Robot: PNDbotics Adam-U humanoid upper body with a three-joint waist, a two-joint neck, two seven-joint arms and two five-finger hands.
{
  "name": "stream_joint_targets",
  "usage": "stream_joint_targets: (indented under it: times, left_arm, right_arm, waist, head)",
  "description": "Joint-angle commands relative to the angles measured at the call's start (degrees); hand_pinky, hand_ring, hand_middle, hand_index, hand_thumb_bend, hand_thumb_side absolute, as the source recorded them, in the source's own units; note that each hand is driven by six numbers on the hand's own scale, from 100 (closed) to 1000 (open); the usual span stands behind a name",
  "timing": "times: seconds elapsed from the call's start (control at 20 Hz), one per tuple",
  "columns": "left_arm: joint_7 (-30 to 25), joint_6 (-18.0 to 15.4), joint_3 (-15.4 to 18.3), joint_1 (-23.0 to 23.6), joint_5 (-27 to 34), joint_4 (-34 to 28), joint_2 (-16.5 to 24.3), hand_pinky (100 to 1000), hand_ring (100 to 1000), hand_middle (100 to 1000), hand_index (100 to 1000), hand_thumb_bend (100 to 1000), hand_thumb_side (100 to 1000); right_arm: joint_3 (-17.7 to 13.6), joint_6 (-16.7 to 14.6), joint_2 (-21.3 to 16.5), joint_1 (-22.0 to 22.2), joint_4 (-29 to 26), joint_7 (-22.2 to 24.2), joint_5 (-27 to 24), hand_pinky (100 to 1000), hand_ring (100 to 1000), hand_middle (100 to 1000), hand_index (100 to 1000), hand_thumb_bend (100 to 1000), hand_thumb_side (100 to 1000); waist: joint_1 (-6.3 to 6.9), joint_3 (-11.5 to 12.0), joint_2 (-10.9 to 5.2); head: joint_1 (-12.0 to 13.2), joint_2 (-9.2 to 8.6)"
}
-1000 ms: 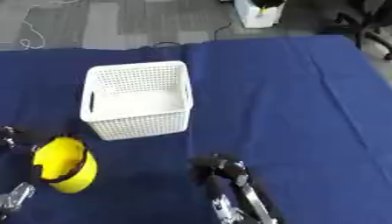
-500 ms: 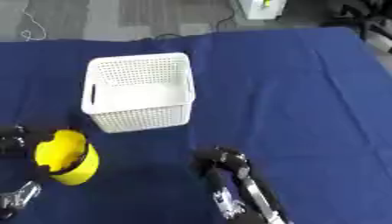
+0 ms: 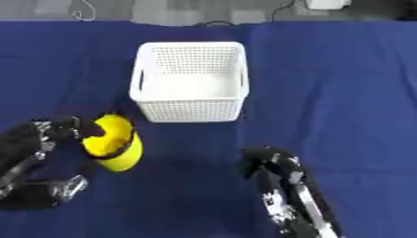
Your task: Pick up objects on the table and place them in the box.
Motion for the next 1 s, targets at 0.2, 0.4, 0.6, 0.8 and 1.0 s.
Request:
stream_joint_targets:
  times: [0.2, 0.4, 0.6, 0.8, 1.0]
  left_arm:
    - [-0.5, -1.8, -0.4, -0.9, 0.2, -0.9, 1.7, 631, 669, 744, 839, 100, 838]
    - [-0.6, -3.1, -1.2, -1.5, -1.1, -0.8, 2.3, 653, 674, 753, 836, 100, 836]
    - [-1.3, -4.6, -2.5, -2.4, -2.1, 0.2, 3.3, 693, 686, 767, 836, 100, 833]
    - [-2.3, -5.9, -3.6, -3.3, -2.8, 1.5, 4.2, 730, 693, 777, 837, 100, 831]
    - [-3.0, -6.2, -4.2, -3.8, -3.5, 2.7, 4.6, 761, 692, 783, 836, 100, 831]
  right_arm:
    - [0.1, 0.3, 0.6, -0.5, -0.7, 0.2, 0.2, 494, 549, 606, 810, 100, 847]
    - [0.1, 0.3, 0.7, -0.5, -0.7, 0.4, 0.3, 495, 550, 606, 811, 100, 849]
    - [0.2, 0.4, 0.6, -0.6, -0.7, 0.6, 0.2, 495, 550, 606, 811, 100, 849]
    - [0.2, 0.6, 0.4, -0.8, -0.7, 0.8, 0.0, 495, 550, 607, 811, 100, 853]
    - [0.1, 0.9, 0.2, -1.1, -0.7, 0.8, -0.1, 496, 550, 607, 812, 100, 854]
  waist:
    - [0.03, -0.1, -0.58]
    - [0.0, -0.5, -0.51]
    - [0.17, -0.9, -0.44]
    - [0.47, -1.2, -0.37]
    - [0.78, -1.5, -0.26]
  head:
    - [0.1, 0.29]
    - [-1.0, 0.45]
    - [-1.6, 0.49]
    - [-1.9, 0.38]
    - [-2.0, 0.21]
